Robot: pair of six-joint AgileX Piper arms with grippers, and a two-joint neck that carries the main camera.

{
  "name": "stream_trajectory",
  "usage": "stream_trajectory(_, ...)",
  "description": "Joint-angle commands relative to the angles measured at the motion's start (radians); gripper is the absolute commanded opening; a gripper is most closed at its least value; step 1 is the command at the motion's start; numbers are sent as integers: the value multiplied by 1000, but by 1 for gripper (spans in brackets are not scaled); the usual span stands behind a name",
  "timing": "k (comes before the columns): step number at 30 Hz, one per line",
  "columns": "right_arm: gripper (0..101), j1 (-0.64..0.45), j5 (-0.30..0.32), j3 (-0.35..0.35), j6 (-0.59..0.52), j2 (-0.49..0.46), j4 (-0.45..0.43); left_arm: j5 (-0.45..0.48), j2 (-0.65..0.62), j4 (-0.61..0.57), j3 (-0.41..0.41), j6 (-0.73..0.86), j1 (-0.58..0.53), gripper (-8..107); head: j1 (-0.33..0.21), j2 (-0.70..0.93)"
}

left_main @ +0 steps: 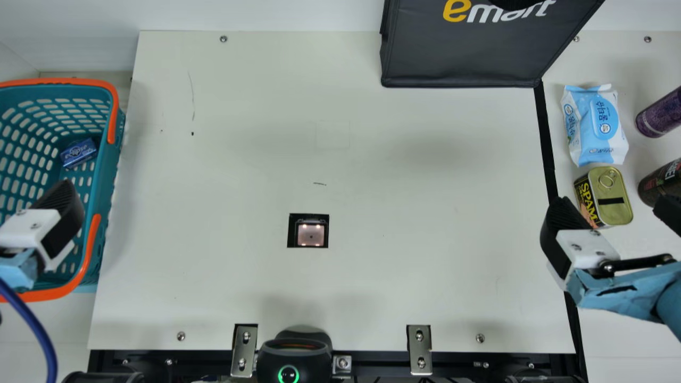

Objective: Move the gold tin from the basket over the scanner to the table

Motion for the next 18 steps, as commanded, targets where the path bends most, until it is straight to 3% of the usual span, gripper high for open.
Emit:
stream_trajectory(1, 95, 0, 0, 0, 0, 0, 0, 0, 0, 0, 0, 0, 0, 90, -30, 2)
stream_trajectory(18, 95, 0, -1, 0, 0, 0, 0, 0, 0, 0, 0, 0, 0, 90, -30, 2)
